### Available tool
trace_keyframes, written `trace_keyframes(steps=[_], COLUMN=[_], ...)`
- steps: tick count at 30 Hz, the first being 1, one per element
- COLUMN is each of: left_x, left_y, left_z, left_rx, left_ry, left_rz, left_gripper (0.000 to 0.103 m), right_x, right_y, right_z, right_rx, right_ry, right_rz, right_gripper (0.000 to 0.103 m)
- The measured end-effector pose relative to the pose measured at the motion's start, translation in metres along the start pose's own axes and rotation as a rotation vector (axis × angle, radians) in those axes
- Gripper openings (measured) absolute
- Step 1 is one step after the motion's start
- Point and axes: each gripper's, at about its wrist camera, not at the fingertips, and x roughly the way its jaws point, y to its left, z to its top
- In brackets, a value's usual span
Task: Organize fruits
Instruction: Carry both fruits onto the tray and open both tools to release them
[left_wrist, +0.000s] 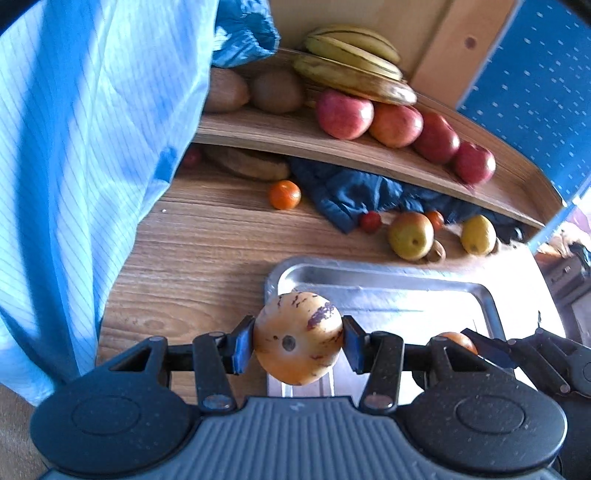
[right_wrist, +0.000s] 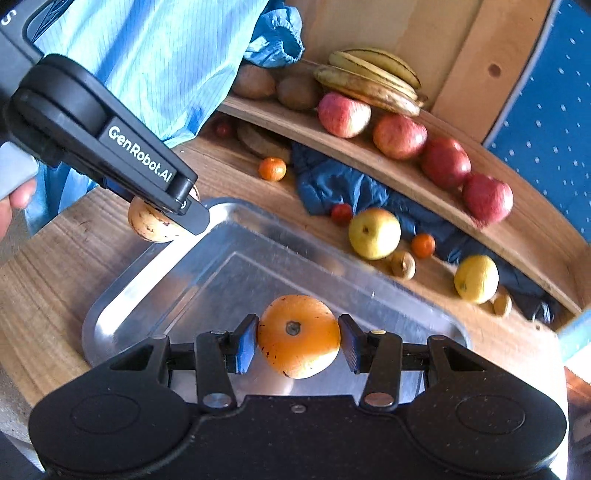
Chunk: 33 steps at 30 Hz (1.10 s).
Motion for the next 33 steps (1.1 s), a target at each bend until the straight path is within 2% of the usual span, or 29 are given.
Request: trace_keyframes(steps=[20, 33], left_x=[-0.008, -0.006], left_y=[-0.015, -0.015], left_z=[-0.033, -0.043], left_rx=[0.170, 0.221], left_ry=[0.080, 0.136], left_rz=[-0.158, -0.162], left_gripper=[0.053, 0.053], right_x=[-0.020, -0.026], right_y=[0.032, 0.027], right_z=[-0.027, -0.034], right_rx=[0.094, 0.159], right_ry=[0.055, 0.054], right_rz=[0.006, -0.012], right_gripper=[0.048, 0.049])
